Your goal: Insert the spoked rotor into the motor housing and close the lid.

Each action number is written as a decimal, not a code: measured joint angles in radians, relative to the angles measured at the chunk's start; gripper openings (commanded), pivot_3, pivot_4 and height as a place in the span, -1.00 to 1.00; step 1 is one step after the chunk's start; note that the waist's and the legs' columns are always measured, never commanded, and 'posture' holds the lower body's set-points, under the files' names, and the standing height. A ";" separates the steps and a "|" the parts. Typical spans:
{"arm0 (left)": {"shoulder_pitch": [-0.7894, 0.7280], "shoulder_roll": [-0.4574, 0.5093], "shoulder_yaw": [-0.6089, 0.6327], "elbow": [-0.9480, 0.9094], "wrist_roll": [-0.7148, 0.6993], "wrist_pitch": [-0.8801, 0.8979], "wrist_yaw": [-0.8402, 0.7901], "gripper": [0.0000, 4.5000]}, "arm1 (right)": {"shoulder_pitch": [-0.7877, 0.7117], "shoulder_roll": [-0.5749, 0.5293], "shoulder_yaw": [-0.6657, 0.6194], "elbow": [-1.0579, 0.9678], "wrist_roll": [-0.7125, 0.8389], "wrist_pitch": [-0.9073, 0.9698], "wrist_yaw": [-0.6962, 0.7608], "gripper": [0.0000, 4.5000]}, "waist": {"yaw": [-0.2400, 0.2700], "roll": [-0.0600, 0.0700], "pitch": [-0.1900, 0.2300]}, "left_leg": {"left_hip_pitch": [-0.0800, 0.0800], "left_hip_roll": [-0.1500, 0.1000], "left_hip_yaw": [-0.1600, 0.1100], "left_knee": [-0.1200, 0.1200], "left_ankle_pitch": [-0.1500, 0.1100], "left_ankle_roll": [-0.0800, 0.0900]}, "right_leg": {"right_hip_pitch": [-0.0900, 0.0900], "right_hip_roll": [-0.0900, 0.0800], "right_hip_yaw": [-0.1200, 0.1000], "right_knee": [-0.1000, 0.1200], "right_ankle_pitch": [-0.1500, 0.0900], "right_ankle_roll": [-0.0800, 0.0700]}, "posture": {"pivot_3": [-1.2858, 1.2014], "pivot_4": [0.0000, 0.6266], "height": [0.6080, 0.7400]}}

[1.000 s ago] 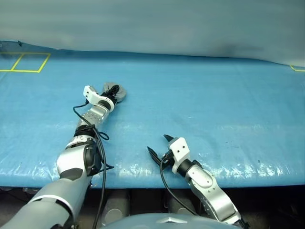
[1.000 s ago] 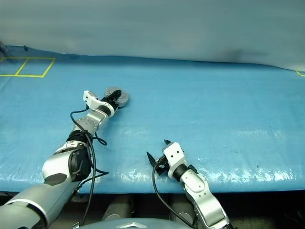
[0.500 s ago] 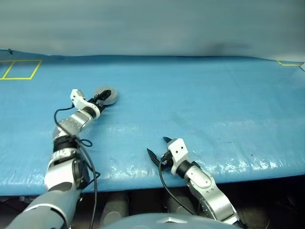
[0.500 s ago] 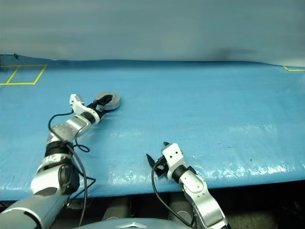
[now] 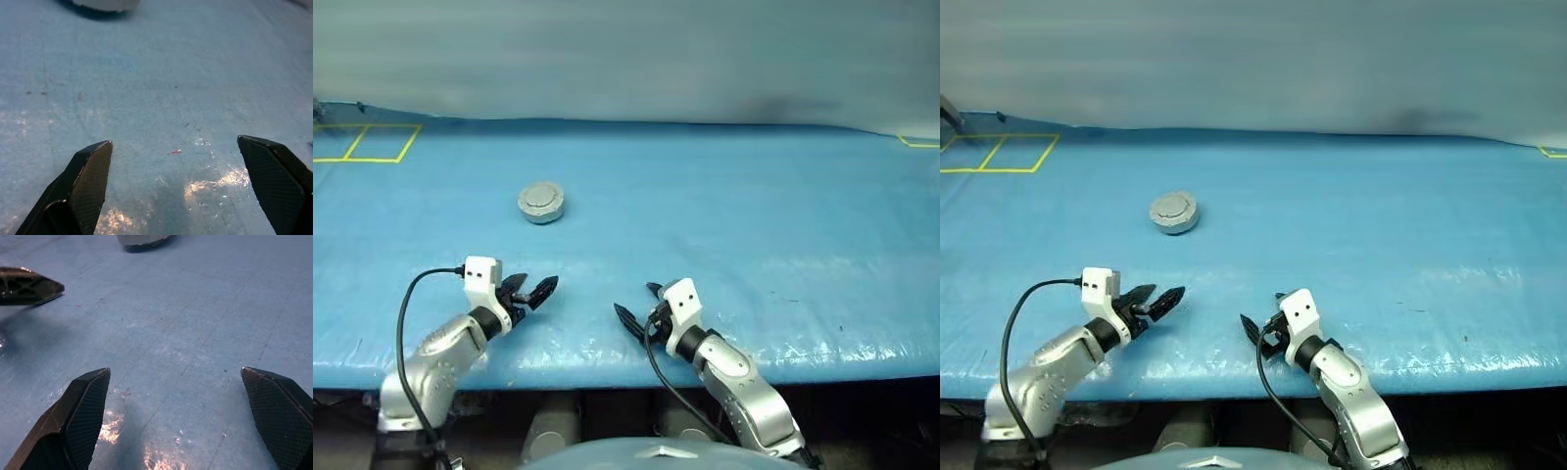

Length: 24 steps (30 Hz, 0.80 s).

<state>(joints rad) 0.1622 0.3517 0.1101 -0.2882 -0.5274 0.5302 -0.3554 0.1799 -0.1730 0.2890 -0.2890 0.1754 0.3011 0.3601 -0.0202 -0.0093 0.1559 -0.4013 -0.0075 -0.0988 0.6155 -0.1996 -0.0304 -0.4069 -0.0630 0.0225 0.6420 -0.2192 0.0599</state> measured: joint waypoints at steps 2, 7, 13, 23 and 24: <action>0.036 -0.039 -0.025 0.000 0.111 -0.149 0.028 0.99 | 0.015 0.007 -0.026 0.001 -0.005 -0.074 -0.010 1.00 | 0.006 0.000 0.000 | -0.004 0.000 0.000 0.000 0.003 0.005 | -0.002 0.001 0.000 0.000 0.000 0.000 | 0.03 -0.52 1.00; 0.066 -0.082 -0.074 0.030 0.305 -0.419 0.072 0.99 | 0.041 -0.014 -0.068 0.016 -0.051 -0.188 -0.032 1.00 | 0.010 0.000 0.000 | -0.010 0.000 0.001 0.000 0.004 0.006 | -0.005 0.001 0.000 0.000 0.000 0.000 | 0.03 -0.52 1.00; 0.066 -0.106 -0.100 0.102 0.409 -0.562 0.091 0.99 | 0.065 -0.035 -0.108 0.063 -0.060 -0.226 -0.034 1.00 | 0.007 0.000 0.000 | -0.010 0.000 0.001 0.001 0.004 0.006 | -0.005 0.002 -0.001 0.001 0.000 0.000 | 0.03 -0.52 1.00; 0.076 -0.109 -0.125 0.112 0.411 -0.607 0.032 0.99 | 0.056 -0.014 -0.104 0.075 -0.087 -0.247 -0.037 1.00 | 0.006 0.000 0.000 | -0.010 0.000 0.000 0.001 0.004 0.006 | -0.005 0.002 -0.001 0.001 0.000 0.000 | 0.03 -0.52 1.00; 0.078 -0.109 -0.125 0.112 0.412 -0.607 0.030 0.99 | 0.055 -0.014 -0.104 0.075 -0.087 -0.248 -0.037 1.00 | 0.006 0.000 0.000 | -0.010 0.000 0.000 0.001 0.004 0.006 | -0.005 0.002 -0.001 0.001 0.000 0.000 | 0.03 -0.52 1.00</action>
<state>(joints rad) 0.2402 0.2423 -0.0153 -0.1759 -0.1158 -0.0767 -0.3253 0.2353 -0.1868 0.1845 -0.2137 0.0879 0.0531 0.3235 -0.0146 -0.0096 0.1561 -0.4114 -0.0073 -0.0983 0.6169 -0.1958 -0.0241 -0.4116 -0.0611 0.0211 0.6430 -0.2189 0.0602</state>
